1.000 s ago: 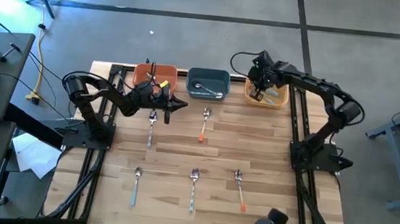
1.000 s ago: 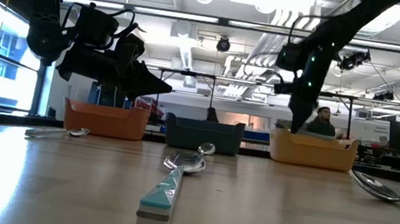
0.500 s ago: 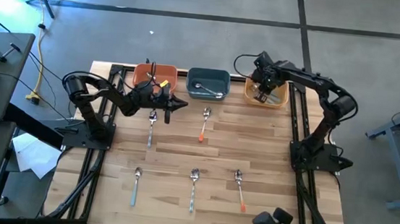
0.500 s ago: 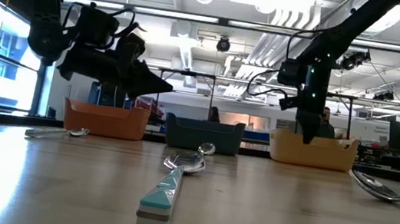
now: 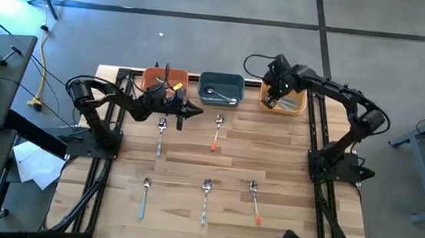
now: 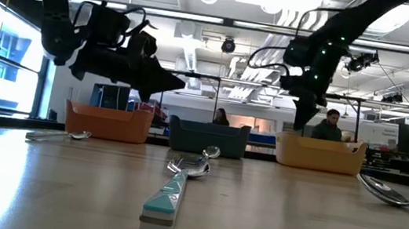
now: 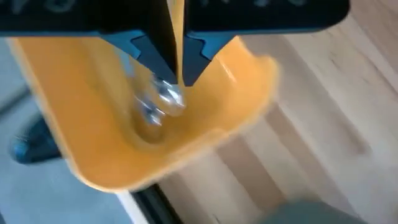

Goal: Sort silverware by color (type)
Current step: Put the white spoon into the blue bin

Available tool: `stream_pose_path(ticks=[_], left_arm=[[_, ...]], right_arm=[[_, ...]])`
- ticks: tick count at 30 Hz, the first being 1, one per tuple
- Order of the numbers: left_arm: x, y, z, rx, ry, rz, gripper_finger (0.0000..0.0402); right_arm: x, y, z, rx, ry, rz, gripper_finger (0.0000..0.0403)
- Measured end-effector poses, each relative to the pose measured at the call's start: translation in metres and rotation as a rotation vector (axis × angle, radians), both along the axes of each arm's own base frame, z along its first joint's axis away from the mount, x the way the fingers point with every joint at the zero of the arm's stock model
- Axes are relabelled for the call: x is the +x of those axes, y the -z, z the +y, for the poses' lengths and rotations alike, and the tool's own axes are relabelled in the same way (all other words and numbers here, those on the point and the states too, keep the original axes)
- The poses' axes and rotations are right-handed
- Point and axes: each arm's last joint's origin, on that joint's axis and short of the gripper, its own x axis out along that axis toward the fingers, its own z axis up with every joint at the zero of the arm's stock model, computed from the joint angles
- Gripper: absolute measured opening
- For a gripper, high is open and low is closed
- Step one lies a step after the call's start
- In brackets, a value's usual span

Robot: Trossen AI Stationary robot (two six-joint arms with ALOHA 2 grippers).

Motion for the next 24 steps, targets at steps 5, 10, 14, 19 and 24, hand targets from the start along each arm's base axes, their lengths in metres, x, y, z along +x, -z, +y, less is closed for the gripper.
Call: stream_pose_path(ticks=[5,10,14,19,24], left_arm=[[0.009,0.003,-0.004,-0.03,0.03,0.068,0.0003],[0.01,0.006,-0.008,-0.018,0.031,0.128,0.0003],[0.007,0.003,-0.009,-0.019,0.03,0.171,0.0003],[0.003,-0.002,-0.01,0.012,0.004,0.227,0.0003],[-0.001,-0.005,-0.01,0.035,-0.061,0.265,0.0003]], right_arm=[[0.001,0.007,0.031,-0.103,0.004,-0.192,0.0011],[0.002,0.007,0.066,-0.17,-0.01,-0.37,0.0004],[0.004,0.007,0.09,-0.206,-0.042,-0.508,0.0002],[0.008,0.022,0.109,-0.255,-0.094,-0.662,0.0002],[0.011,0.035,0.12,-0.269,-0.123,-0.75,0.0002]])
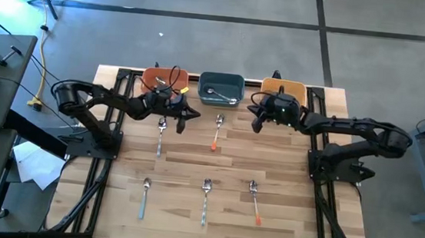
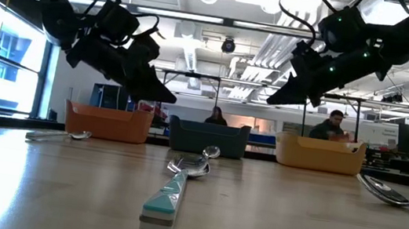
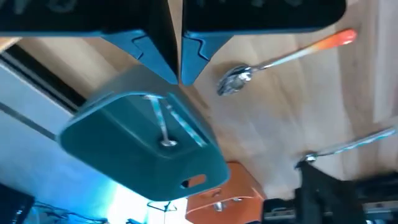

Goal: Sort silverware by color (type)
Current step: Put the white spoon into the blue bin

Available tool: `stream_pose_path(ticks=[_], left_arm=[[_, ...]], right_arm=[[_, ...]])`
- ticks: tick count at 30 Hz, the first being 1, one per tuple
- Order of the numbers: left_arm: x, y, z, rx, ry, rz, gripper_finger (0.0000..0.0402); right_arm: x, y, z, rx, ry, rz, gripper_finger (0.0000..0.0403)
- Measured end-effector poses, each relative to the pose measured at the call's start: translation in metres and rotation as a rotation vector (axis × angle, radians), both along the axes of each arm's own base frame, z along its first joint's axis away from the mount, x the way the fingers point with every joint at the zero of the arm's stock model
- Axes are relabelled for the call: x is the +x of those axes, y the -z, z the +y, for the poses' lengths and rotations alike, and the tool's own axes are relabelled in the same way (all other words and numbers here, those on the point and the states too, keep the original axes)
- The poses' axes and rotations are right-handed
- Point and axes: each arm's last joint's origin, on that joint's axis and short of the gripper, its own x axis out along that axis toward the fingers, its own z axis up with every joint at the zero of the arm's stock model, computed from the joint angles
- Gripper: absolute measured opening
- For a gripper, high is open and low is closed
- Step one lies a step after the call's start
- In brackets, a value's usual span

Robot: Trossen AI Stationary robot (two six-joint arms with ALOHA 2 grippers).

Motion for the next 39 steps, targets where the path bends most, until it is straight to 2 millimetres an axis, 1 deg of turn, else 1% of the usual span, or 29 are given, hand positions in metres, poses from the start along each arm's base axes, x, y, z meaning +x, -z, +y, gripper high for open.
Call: stream_pose_path(ticks=[6,12,19,25,28,30,32,35,39], left_arm=[[-0.0013,0.0012,-0.0002,0.001,-0.006,0.025,0.0003],[-0.0026,0.0037,0.0012,0.012,-0.069,0.06,0.0003],[-0.0029,0.004,0.0021,0.021,-0.1,0.069,0.0003],[-0.0035,0.0048,0.003,0.033,-0.133,0.083,0.0003],[-0.0036,0.0047,0.0033,0.082,-0.126,0.093,0.0003],[-0.0031,0.0042,0.0029,0.125,-0.108,0.095,0.0003],[-0.0023,0.004,0.0016,0.132,-0.1,0.094,0.0003],[-0.0009,0.004,-0.001,0.097,-0.118,0.089,0.0003],[0.0017,0.0041,-0.0061,0.069,-0.136,0.087,0.0003]], right_arm=[[0.0019,0.0012,0.0039,0.07,0.019,-0.036,0.0002],[0.0028,0.0011,0.0055,0.08,-0.019,-0.04,0.0002],[0.0033,-0.0002,0.0052,0.065,-0.024,-0.05,0.0002],[0.0023,0.001,0.0043,0.092,-0.008,-0.048,0.0002],[0.0023,0.0011,0.0043,0.093,-0.007,-0.048,0.0002],[0.0021,0.0015,0.0044,0.119,0.004,-0.056,0.0002],[0.0022,0.0016,0.0047,0.174,0.018,-0.079,0.0002],[0.0033,0.0015,0.0069,0.239,0.032,-0.108,0.0002],[0.0046,0.0015,0.0097,0.244,0.01,-0.108,0.0002]])
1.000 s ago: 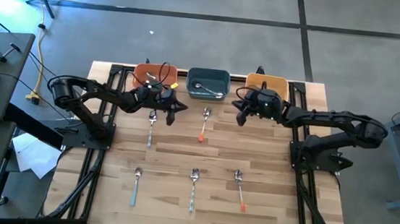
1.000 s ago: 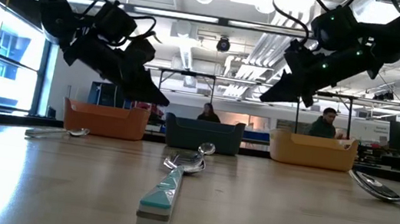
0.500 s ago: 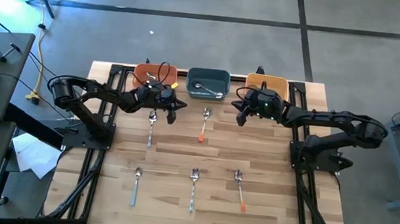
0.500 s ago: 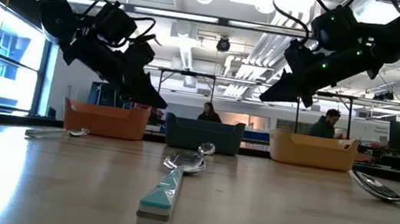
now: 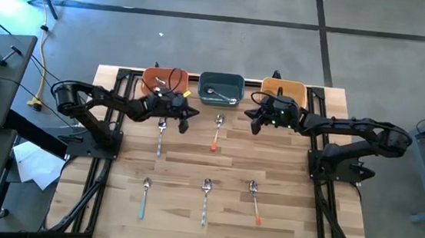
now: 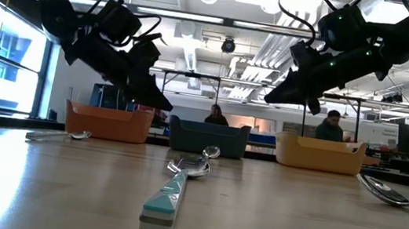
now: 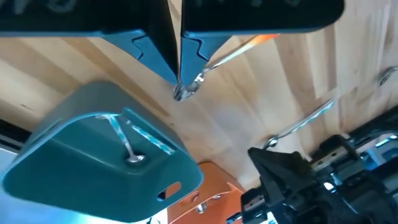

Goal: Sort silverware by color (type)
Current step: Put the white spoon into the blue bin

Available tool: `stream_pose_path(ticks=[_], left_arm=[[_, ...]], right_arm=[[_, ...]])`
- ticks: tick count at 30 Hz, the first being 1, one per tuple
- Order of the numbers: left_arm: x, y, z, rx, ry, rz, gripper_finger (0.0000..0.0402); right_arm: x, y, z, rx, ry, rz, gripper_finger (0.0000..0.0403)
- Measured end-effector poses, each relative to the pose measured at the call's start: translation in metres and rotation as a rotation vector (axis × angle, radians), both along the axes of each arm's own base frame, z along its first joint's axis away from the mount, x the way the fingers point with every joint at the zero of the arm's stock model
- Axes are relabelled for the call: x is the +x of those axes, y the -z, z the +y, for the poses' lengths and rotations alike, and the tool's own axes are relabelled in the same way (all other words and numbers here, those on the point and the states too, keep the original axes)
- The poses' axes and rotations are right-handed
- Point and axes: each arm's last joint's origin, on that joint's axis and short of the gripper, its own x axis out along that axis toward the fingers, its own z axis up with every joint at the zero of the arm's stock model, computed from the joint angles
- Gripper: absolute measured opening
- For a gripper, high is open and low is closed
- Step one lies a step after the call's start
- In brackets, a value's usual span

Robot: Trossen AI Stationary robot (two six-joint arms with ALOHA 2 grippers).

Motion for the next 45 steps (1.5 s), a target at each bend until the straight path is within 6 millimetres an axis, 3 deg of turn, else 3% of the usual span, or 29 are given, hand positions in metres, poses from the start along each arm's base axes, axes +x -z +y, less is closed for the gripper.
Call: stream_pose_path(ticks=[7,13,19,25,34,40,45], left_arm=[[0.012,-0.007,-0.001,-0.173,-0.113,0.01,0.0003],[0.032,-0.029,0.005,-0.255,-0.131,0.144,0.0003],[0.035,-0.044,0.015,-0.275,-0.146,0.246,0.0003],[0.017,-0.051,0.008,-0.39,-0.18,0.458,0.0003],[-0.025,-0.069,-0.021,-0.558,-0.484,0.6,0.0003],[-0.054,-0.048,-0.04,-0.731,-0.625,0.645,0.0008],[-0.064,-0.038,-0.055,-0.839,-0.66,0.646,0.0045]], right_arm=[[0.007,-0.013,-0.002,0.125,-0.007,-0.005,0.0002],[0.019,-0.049,-0.006,0.103,-0.034,0.062,0.0002],[0.02,-0.073,-0.014,0.073,0.029,0.106,0.0002],[0.016,-0.073,-0.02,0.091,0.046,0.122,0.0002],[0.012,-0.067,-0.019,0.124,0.038,0.188,0.0002],[0.013,-0.068,-0.019,0.125,0.042,0.176,0.0002],[0.013,-0.069,-0.019,0.124,0.043,0.171,0.0002]])
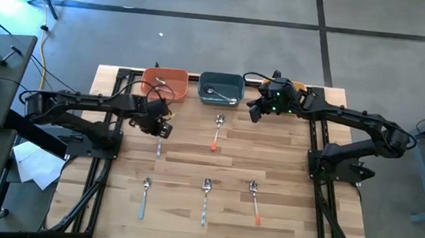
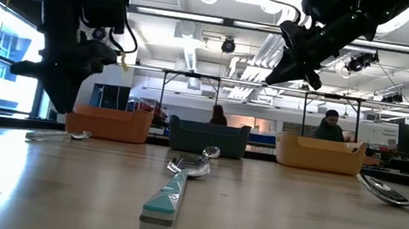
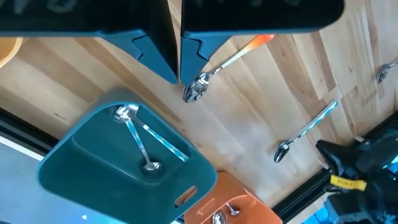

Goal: Sort silverware by color (type)
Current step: Put the white spoon into the blue bin

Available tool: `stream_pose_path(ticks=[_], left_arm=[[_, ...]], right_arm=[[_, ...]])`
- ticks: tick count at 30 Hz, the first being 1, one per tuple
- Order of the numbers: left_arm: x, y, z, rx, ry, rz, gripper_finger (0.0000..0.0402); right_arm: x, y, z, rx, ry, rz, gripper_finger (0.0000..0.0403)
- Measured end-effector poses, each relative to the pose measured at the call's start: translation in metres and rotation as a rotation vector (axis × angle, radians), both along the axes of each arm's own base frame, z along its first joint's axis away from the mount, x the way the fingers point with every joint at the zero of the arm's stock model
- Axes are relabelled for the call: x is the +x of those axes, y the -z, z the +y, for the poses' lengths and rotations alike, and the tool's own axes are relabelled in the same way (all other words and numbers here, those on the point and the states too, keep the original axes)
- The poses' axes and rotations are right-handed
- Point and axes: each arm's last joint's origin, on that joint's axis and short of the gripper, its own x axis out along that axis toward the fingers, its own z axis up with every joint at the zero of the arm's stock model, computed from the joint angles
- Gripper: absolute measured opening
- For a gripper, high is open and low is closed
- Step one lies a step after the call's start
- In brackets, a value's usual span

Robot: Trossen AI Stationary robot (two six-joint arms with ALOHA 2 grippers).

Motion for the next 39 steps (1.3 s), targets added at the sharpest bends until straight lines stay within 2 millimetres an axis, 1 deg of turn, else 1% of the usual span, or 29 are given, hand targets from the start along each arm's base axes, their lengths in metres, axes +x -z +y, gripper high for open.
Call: stream_pose_path(ticks=[6,9,12,18,27,30,32,35,39], left_arm=[[0.003,0.007,-0.011,-0.014,0.009,-0.037,0.011],[0.005,0.008,-0.012,-0.018,-0.044,-0.066,0.0136],[0.005,0.011,-0.011,-0.003,-0.108,-0.041,0.0153],[0.008,0.022,-0.01,-0.01,-0.121,0.027,0.0156],[0.018,0.041,-0.007,-0.019,-0.029,0.077,0.0154],[0.02,0.044,-0.006,-0.016,-0.001,0.09,0.0144],[0.019,0.045,-0.007,-0.008,0.039,0.098,0.0127],[0.017,0.044,-0.007,0.007,0.099,0.113,0.0087],[0.014,0.04,-0.008,0.022,0.188,0.102,0.0022]], right_arm=[[0.0,0.0,0.0,0.004,0.003,-0.002,0.0002],[0.0,0.0,0.0,0.013,0.011,-0.005,0.0002],[0.0,0.0,0.0,0.013,0.011,-0.005,0.0002],[0.0,0.0,0.0,0.005,0.005,-0.002,0.0002],[0.0,0.0,0.0,-0.013,0.003,0.006,0.0002],[0.0,0.0,0.0,-0.013,0.003,0.006,0.0002],[0.0,0.0,0.0,-0.014,0.005,0.006,0.0002],[0.0,0.0,-0.001,-0.036,0.009,0.011,0.0002],[0.0,0.0,-0.001,-0.047,0.005,0.014,0.0002]])
